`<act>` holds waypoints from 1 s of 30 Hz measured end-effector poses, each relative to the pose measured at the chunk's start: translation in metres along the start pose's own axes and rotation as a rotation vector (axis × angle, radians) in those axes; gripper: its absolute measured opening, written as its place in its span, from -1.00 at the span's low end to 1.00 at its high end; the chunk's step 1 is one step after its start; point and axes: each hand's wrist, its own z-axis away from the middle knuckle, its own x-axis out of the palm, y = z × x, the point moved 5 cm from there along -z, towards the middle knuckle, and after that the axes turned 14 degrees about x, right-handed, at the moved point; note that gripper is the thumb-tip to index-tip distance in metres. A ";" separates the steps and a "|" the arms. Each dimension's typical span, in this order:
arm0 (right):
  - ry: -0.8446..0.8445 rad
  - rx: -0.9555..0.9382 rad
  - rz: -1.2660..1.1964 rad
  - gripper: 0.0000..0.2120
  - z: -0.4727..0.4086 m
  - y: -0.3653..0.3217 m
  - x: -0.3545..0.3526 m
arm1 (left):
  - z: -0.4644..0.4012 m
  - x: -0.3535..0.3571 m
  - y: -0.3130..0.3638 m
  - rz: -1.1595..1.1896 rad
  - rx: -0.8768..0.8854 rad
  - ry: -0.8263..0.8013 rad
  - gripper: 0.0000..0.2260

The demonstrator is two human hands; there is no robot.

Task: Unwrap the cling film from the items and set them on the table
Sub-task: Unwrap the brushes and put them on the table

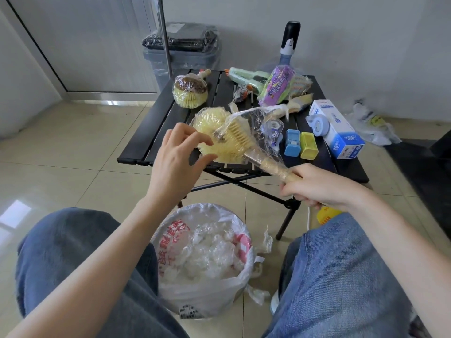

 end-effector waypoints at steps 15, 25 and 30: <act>-0.022 0.043 0.129 -0.91 -0.014 0.016 -0.001 | -0.012 -0.028 0.000 0.332 -0.051 0.186 -0.94; 0.265 -0.079 0.510 -0.99 0.001 0.002 -0.003 | -0.028 -0.017 0.009 0.345 0.169 -0.447 -0.43; 0.290 -0.166 0.633 -0.97 0.009 -0.003 0.004 | -0.035 -0.019 0.005 0.385 0.119 -0.310 -0.76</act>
